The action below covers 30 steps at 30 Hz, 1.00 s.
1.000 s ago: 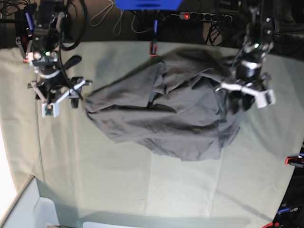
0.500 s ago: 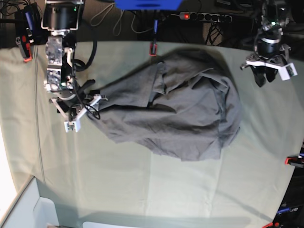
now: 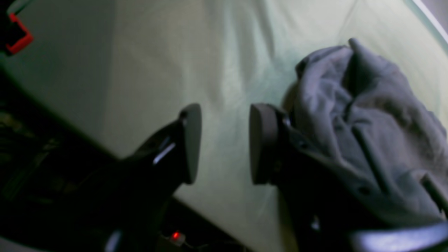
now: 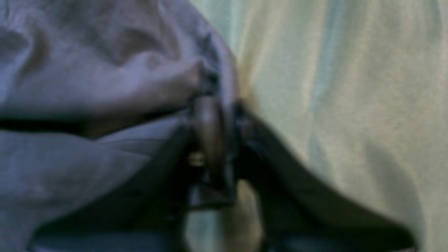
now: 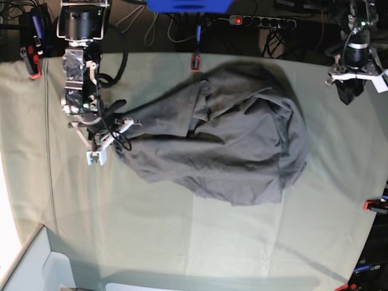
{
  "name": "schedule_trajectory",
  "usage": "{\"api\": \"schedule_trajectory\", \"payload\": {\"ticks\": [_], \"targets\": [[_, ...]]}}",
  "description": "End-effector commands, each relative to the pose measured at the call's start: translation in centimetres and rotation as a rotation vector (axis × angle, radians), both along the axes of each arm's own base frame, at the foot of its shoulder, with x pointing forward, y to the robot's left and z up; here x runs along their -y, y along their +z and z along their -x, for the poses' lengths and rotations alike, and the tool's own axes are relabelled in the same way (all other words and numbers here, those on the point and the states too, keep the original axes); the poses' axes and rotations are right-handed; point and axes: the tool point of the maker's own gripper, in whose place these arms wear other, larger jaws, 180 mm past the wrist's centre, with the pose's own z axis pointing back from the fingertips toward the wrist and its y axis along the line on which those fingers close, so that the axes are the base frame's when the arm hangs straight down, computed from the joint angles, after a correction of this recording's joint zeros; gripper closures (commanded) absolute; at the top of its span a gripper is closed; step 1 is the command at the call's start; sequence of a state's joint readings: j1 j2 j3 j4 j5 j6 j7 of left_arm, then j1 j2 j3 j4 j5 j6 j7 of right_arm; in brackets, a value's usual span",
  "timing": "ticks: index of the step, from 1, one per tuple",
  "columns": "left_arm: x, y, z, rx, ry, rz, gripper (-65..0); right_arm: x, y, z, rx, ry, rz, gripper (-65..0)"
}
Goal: Layout the t-shirt on the table in an organized manner, then fold the t-shirt properly
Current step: 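Grasp the t-shirt edge with the right gripper and pull it outward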
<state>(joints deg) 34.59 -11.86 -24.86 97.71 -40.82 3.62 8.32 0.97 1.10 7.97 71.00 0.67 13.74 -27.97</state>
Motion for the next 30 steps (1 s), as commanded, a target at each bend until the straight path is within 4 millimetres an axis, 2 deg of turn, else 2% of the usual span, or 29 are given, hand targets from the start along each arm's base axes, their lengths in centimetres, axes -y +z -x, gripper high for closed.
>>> {"api": "schedule_trajectory", "payload": {"ticks": [1,3,6,10,14,18,22,26,28,30], "targets": [[-0.3,1.4,-0.5,0.043,-0.005,-0.022,-22.6,0.2,0.7,-0.5,0.006,0.009,0.008,0.0],[-0.3,1.4,-0.5,0.043,-0.005,-0.022,-22.6,2.0,2.8,-1.3,0.063,-0.008,0.045,-0.3],[-0.1,1.3,-0.6,0.043,-0.010,-0.018,-22.6,4.7,6.8,-2.8,0.176,-0.067,0.079,0.0],[0.1,1.4,-0.9,0.050,-0.009,-0.015,-22.6,10.0,12.3,-4.0,0.321,-0.215,0.122,0.0],[1.6,1.3,-2.0,0.066,-0.044,0.008,-22.6,14.9,15.3,-4.2,0.395,-0.363,0.136,0.0],[3.5,0.4,-2.5,0.052,-0.088,0.034,-22.6,19.1,16.0,-3.6,0.413,-0.496,0.128,0.0],[6.3,0.3,-4.0,0.069,-0.149,0.071,-22.6,22.5,17.1,-3.4,0.440,-0.590,0.127,0.0],[8.0,0.4,-5.2,0.086,-0.183,0.092,-22.6,23.4,16.3,-3.5,0.411,-0.586,0.132,-0.9],[7.9,-0.2,-5.8,0.083,-0.177,0.100,-23.0,23.3,15.6,-3.4,0.389,-0.577,0.135,-6.9],[7.5,-1.1,-6.7,0.074,-0.161,0.110,-27.9,23.4,14.8,-2.7,0.369,-0.577,0.137,-15.1]]}}
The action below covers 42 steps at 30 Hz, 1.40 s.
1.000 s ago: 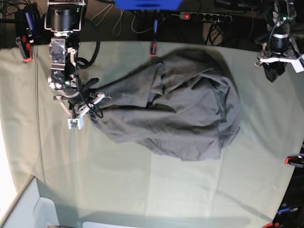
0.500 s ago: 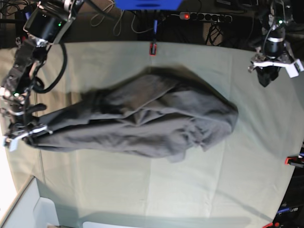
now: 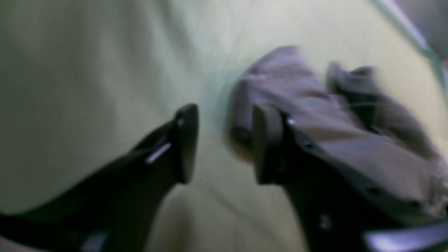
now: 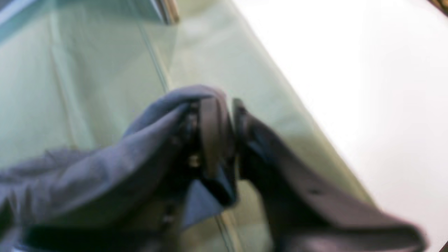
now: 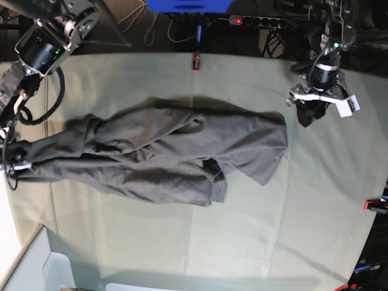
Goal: Layout the t-shirt on the table in an organized manner, then fold the t-shirt properly
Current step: 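Grasp the t-shirt edge with the right gripper and pull it outward, then grasp the t-shirt with the left gripper at the opposite end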
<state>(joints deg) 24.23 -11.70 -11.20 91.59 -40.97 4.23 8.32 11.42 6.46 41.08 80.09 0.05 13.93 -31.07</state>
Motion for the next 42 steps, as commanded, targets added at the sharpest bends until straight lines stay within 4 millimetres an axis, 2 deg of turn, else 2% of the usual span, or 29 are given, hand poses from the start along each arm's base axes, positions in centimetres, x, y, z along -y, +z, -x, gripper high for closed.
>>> {"api": "schedule_trajectory", "payload": {"ticks": [1,3,6,12,16,18,20,22,23,26,27,28,36,40,42], "targets": [[-0.1,0.8,-1.3,0.044,-0.004,-0.008,-31.6,0.7,1.7,-0.4,0.047,0.000,0.037,-19.0],[1.1,-0.3,-2.4,0.028,-0.037,-0.002,-41.2,0.6,1.3,0.6,0.030,0.004,0.049,-26.0],[2.9,-1.1,-3.9,0.020,-0.081,0.013,-50.2,-0.2,0.6,2.0,0.014,0.007,0.050,-31.1],[6.2,-2.0,-7.0,0.016,-0.159,0.038,-51.8,-2.6,0.0,5.4,-0.010,0.016,0.063,-31.9],[6.6,-2.9,-7.9,-0.003,-0.173,0.036,-51.0,-3.5,0.4,7.4,-0.020,0.017,0.083,-31.9],[7.0,-2.9,-8.4,0.000,-0.170,0.048,-43.9,-4.0,0.5,8.2,-0.022,0.017,0.087,-31.9],[7.1,-2.9,-8.9,0.003,-0.159,0.057,-27.2,-4.4,0.2,9.0,-0.039,0.020,0.086,-31.9],[7.2,-2.9,-9.6,0.005,-0.151,0.062,-6.2,-4.9,-0.5,9.5,-0.061,0.034,0.081,-31.9],[7.5,-2.7,-10.0,0.012,-0.147,0.069,0.0,-5.4,-1.0,9.9,-0.079,0.050,0.077,-31.9],[8.1,-1.7,-11.0,0.040,-0.149,0.080,-3.7,-6.9,-2.0,10.4,-0.113,0.100,0.071,-31.9],[8.1,-1.3,-11.4,0.054,-0.150,0.080,-2.2,-7.5,-2.4,10.5,-0.122,0.120,0.068,-31.9],[8.3,0.0,-12.3,0.089,-0.154,0.081,0.0,-8.1,-2.7,10.7,-0.134,0.140,0.063,-31.9],[10.1,10.4,-19.1,0.347,-0.190,0.080,-0.2,-12.4,-3.3,11.1,-0.164,0.273,0.056,-31.2],[10.9,11.1,-22.1,0.352,-0.178,0.104,-0.6,-13.2,-3.6,11.3,-0.175,0.297,0.049,-31.2],[11.1,10.3,-23.4,0.322,-0.170,0.114,-2.2,-13.3,-3.7,11.5,-0.181,0.299,0.047,-31.2]]}}
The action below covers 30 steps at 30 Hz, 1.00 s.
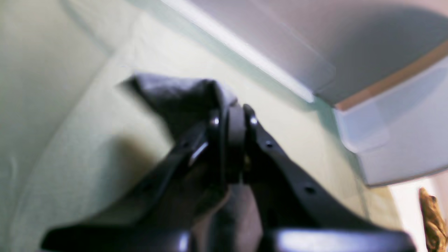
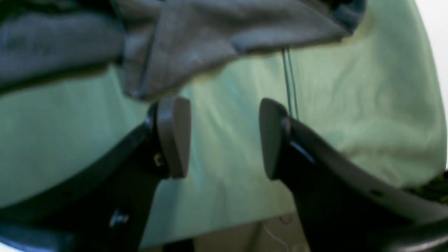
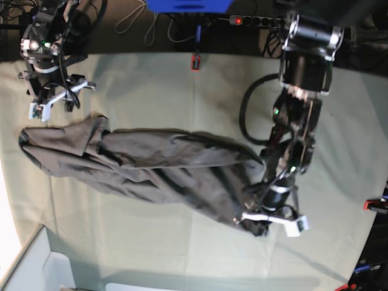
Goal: Layout the t-shirt on the table in an organized manner, then fold the t-shirt properly
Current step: 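Grasp the t-shirt with the left gripper at the opposite end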
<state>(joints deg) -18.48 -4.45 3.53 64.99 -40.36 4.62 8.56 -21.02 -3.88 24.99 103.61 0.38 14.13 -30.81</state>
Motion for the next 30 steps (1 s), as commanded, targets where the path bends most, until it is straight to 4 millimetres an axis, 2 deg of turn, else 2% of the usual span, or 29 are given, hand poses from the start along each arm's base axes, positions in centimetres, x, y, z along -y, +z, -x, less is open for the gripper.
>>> {"api": "schedule_trajectory", "payload": {"ticks": [1,3,6,8,11,14,16,19,22,24,30], "targets": [[0.1,2.3,-1.7,0.063,0.006,0.006,-5.1,0.2,1.0,-0.4,0.038,0.010,0.014,-31.2],[0.5,1.1,-2.4,0.021,0.010,0.014,-14.9,0.1,0.8,-0.1,0.031,0.013,0.013,-31.2],[0.6,-0.2,-2.5,-0.013,0.009,0.015,-36.5,0.0,0.6,0.2,0.023,0.013,0.012,-31.2],[0.7,-0.1,-2.3,-0.008,0.006,0.017,-43.9,0.0,0.6,0.2,0.023,0.013,0.012,-31.2],[0.3,-0.1,-0.8,0.007,0.009,0.026,-39.9,-0.1,0.7,0.0,0.028,0.013,0.010,-31.2],[-1.1,-1.0,2.0,0.004,0.016,0.003,-32.4,-0.6,0.6,-0.1,0.033,0.005,-0.008,-31.2],[-1.4,-2.6,3.8,-0.027,0.019,-0.005,-31.4,-0.7,0.7,-0.3,0.042,0.004,-0.010,-31.2],[-1.6,-5.9,6.4,-0.108,0.021,-0.008,-32.6,-0.8,0.9,-0.8,0.050,0.002,-0.015,-31.2],[-1.7,-8.9,7.5,-0.185,0.028,-0.010,-32.9,-0.9,0.8,-0.9,0.050,0.001,-0.019,-31.2],[-1.6,-9.9,7.9,-0.214,0.028,-0.011,-32.9,-0.9,0.9,-1.1,0.054,0.003,-0.020,-31.2],[-0.7,-10.3,8.0,-0.224,0.028,0.009,-32.6,-0.7,1.0,-1.1,0.055,0.005,-0.014,-31.3]]}}
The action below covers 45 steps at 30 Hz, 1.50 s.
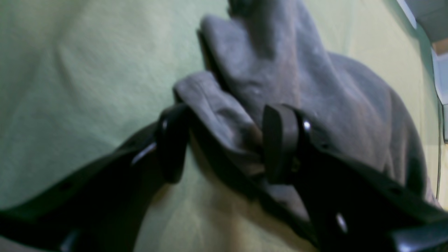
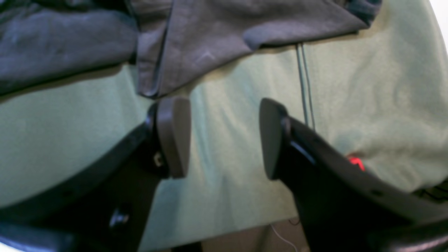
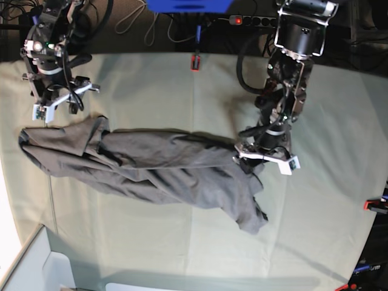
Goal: Layout the t-shirt on the table in an organized manner, then fold the t-shirt properly
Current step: 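Grasp the t-shirt with the left gripper at the opposite end, then pull the t-shirt taut between both grippers, stretching it out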
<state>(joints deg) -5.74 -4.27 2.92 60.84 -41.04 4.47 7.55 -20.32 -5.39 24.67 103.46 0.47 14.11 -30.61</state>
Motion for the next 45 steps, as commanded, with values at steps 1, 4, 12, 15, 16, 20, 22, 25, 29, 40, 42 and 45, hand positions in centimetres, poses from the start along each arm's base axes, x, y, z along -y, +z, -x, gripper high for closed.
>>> {"api": "schedule_trajectory", "payload": {"ticks": [1,4,12,15,16,20,22,25,29,40,42,45], "targets": [[0.0,1.6,-1.3,0.054,0.000,0.002,-32.5,0.2,1.0,-0.7,0.041,0.010,0.014,-31.3],[0.0,1.6,-1.3,0.054,-0.001,0.001,-31.9,0.3,1.1,-0.7,0.041,0.009,0.016,-31.3],[-0.5,-0.5,-0.9,-0.008,0.011,-0.007,0.0,0.3,1.1,-0.7,0.041,0.009,0.018,-31.3],[-0.6,-1.2,-0.6,-0.026,0.013,-0.009,-0.2,0.3,1.1,-0.7,0.041,0.009,0.018,-31.3],[-0.6,-0.8,-0.7,-0.015,0.012,-0.006,-0.1,0.3,1.1,-0.7,0.041,0.009,0.018,-31.3],[-0.1,2.4,-0.1,0.077,0.002,0.009,-0.1,0.4,1.2,-0.7,0.045,0.009,0.022,-31.3],[-1.0,4.5,0.4,0.132,0.032,0.033,-0.1,0.6,1.5,-1.0,0.054,0.013,0.030,-31.7],[-3.7,6.6,2.2,0.186,0.107,0.036,-0.1,0.2,1.9,-1.8,0.071,0.037,0.036,-31.9],[-7.8,7.4,5.4,0.179,0.170,-0.009,-0.1,-2.3,1.8,-3.2,0.080,0.109,0.009,-32.4],[-11.8,7.2,12.0,0.113,0.247,-0.069,-0.1,-9.4,-1.6,-4.2,0.010,0.286,-0.084,-38.7],[-11.8,6.8,12.6,0.098,0.247,-0.070,-0.1,-9.9,-2.5,-3.8,-0.016,0.293,-0.097,-38.7],[-11.8,6.3,13.1,0.081,0.247,-0.069,-0.1,-10.9,-3.7,-3.0,-0.048,0.300,-0.125,-38.7]]}}
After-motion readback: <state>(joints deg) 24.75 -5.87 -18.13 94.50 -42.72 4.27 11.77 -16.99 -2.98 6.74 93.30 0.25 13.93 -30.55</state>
